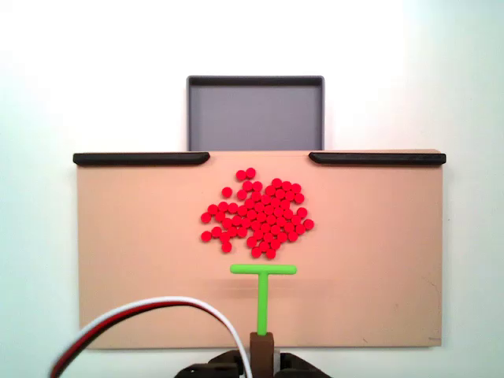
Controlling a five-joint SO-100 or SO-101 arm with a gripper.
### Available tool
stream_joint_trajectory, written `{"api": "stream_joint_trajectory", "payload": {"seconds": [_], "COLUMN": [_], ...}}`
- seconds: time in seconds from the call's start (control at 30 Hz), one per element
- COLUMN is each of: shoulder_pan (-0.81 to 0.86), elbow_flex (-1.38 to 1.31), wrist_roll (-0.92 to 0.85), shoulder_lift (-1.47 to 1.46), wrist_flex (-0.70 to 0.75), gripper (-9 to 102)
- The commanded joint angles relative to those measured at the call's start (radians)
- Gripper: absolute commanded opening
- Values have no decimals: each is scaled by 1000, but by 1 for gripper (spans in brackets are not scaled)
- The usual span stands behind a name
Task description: Push granules from left to the grey container
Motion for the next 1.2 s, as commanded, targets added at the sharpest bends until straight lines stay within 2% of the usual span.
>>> {"api": "stream_joint_trajectory", "payload": {"seconds": [0.0,1.17], "shoulder_pan": [-75,-58], "elbow_flex": [-26,-20], "wrist_roll": [-34,-21], "shoulder_lift": [-75,-54], "wrist_flex": [-3,-3], "gripper": [0,0]}}
